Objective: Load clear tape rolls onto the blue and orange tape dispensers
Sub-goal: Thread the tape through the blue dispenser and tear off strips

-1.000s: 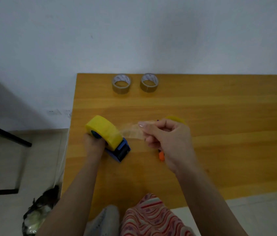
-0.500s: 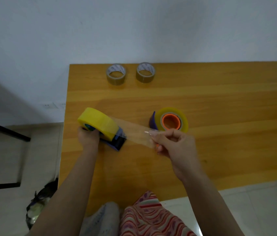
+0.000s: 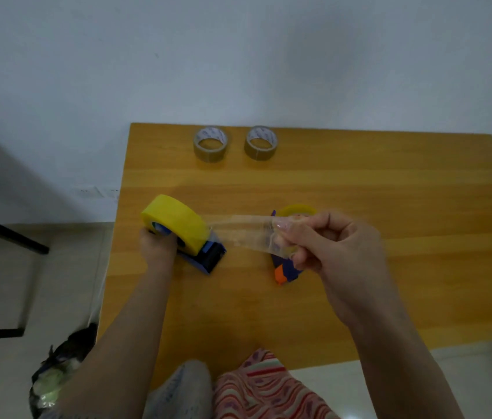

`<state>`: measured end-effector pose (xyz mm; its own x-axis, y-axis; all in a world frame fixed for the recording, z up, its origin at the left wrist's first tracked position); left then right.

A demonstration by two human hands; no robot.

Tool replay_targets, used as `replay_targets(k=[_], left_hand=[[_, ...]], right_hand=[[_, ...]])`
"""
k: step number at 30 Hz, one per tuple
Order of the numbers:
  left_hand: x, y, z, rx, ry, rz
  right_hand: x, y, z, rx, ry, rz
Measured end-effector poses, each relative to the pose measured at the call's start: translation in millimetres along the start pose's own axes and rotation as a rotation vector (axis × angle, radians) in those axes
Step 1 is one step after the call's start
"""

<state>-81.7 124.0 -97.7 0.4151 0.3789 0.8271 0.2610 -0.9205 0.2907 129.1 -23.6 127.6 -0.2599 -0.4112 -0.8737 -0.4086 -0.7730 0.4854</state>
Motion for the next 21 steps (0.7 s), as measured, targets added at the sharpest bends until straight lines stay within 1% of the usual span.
replay_targets(k=[4,7,11,13,16,18,21], left_hand=[[1,0,0,0.008,0.015,-0.03],[0,-1,0,0.01,-0.053,-0.027],[0,-3,-1,0.02,-0.063,-0.059],[-9,-4,0,0.043,0.089,-0.124],[-19,-1,1,0.068,0.417,-0.212],[-23,0,0,0.048,0.506,-0.255],[-28,0,-4,0.015,0.556,-0.297]], right_hand=[[46,-20,-48,0.122,-0.074,0.224],[86,-35,-72,0.169,-0.078,0.386],[125,-48,-82,0.178,-0.068,0.47],[133,-52,-83,0.182,-0.067,0.473],[137,-55,-85,0.186,-0.067,0.458],[137,-56,-85,0.164,-0.064,0.449],[138,-58,-78,0.104,-0.044,0.437]])
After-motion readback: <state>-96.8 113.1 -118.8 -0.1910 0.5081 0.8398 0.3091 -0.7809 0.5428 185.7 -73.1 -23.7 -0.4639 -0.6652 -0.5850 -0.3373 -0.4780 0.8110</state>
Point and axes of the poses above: each hand's wrist, its own y-axis away from the middle knuckle, its own z-axis out of the palm, x = y × z, the point moved 6 cm from there along -y, towards the middle knuckle, and after that the axes turned 9 degrees about z, right-handed, at the moved point
